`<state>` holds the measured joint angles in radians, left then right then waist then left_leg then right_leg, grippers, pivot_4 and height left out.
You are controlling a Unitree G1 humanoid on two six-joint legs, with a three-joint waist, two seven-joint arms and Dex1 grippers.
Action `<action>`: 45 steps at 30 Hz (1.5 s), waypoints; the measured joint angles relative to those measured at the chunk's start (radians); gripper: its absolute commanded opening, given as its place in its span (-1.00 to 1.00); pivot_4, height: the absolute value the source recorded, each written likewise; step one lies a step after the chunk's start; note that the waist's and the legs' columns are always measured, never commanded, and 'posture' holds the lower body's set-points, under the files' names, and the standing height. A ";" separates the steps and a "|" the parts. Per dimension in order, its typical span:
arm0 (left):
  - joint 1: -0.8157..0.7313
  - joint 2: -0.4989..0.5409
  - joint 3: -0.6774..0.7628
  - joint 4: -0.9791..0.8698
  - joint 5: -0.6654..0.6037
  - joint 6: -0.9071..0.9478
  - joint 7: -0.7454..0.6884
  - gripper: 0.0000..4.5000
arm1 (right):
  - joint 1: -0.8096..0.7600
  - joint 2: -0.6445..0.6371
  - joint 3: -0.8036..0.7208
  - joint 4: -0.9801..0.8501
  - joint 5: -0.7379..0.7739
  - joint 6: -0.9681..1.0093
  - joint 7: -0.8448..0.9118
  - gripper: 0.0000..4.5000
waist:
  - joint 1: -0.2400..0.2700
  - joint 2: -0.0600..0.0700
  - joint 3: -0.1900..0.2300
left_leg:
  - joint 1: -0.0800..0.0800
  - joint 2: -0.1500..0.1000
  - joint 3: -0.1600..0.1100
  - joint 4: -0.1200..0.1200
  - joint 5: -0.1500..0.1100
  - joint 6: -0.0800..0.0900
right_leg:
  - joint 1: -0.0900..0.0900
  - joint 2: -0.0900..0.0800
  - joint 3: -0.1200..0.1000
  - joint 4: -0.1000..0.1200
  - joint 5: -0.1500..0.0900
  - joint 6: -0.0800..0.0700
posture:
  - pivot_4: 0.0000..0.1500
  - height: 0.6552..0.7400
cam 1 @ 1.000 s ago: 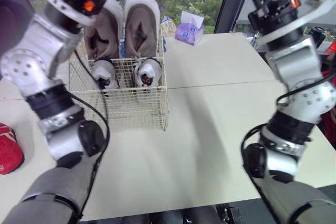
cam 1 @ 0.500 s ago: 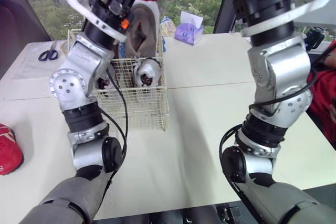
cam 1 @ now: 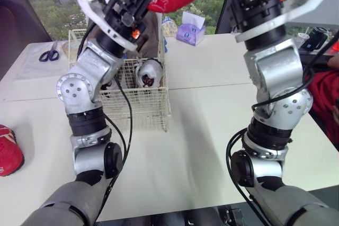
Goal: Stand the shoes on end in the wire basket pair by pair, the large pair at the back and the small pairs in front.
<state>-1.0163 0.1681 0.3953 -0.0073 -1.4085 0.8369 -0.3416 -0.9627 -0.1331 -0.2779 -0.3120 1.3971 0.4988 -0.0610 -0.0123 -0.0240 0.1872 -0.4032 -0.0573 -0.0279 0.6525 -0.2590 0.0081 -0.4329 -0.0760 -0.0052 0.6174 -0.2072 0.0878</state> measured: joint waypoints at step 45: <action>1.064 0.883 0.381 -0.635 -0.075 0.349 -0.139 0.97 | -0.079 -0.319 0.414 0.359 -0.609 -0.035 1.018 -0.39 | -0.003 0.003 0.002 | 0.005 0.002 0.000 -0.005 -0.001 0.001 | 0.003 -0.002 0.000 -0.004 -0.003 -0.005 | 1.00 1.00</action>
<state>0.0482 1.0508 0.7761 -0.6425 -1.4836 1.1864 -0.4804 -1.0413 -0.4522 0.1365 0.0467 0.7881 0.4641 0.9566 -0.0150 -0.0209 0.1891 -0.3979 -0.0555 -0.0275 0.6478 -0.2599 0.0087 -0.4295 -0.0780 -0.0052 0.6134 -0.2104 0.0833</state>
